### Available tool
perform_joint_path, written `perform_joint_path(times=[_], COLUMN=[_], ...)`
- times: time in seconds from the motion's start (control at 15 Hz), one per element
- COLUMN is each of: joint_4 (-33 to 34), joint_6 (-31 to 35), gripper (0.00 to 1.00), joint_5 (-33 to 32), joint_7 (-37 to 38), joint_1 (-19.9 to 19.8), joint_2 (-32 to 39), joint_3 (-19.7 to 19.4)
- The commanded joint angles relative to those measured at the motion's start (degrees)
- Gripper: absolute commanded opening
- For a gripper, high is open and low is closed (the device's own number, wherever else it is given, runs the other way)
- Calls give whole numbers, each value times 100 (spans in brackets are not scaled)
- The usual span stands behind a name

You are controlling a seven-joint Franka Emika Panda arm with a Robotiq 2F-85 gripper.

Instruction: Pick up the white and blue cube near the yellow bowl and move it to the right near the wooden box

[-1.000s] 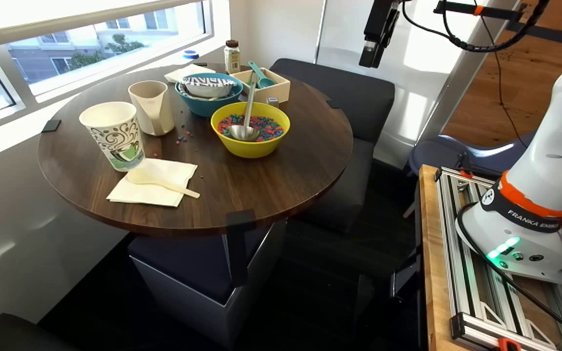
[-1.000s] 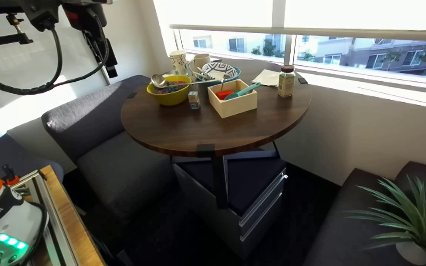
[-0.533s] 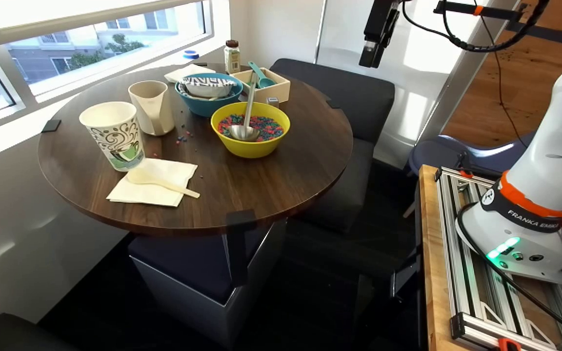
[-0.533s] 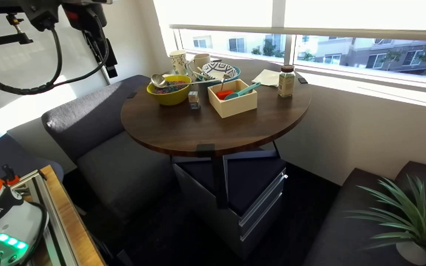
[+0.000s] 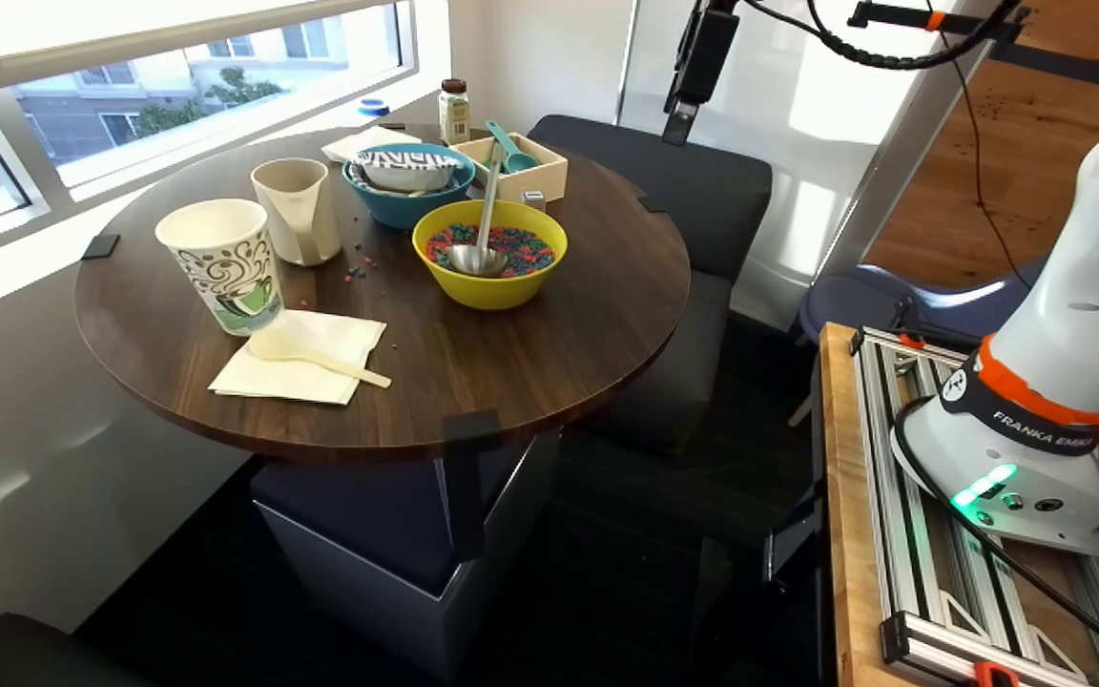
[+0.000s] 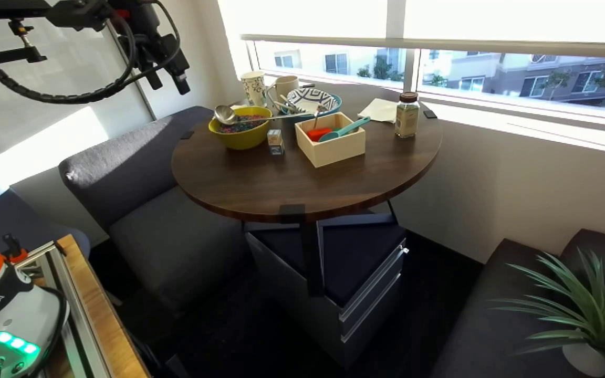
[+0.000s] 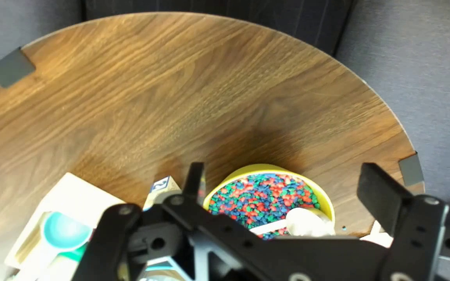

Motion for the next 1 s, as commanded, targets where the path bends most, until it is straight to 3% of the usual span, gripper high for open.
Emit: perform_joint_path(times=[0.0,0.2,0.4,0.93], joint_4=[10,84,288,1436], joint_6=[882,1553,1862,1393], gripper=[100,100,100,100], joint_5=[-743,-921,-679,-708], joint_7=[-649,-1429,-2087,-2279], joint_1=[-40,-15,52,-120], joint_2=[599,1110,1723,3051], joint_3=[-57,-356,-580,-393])
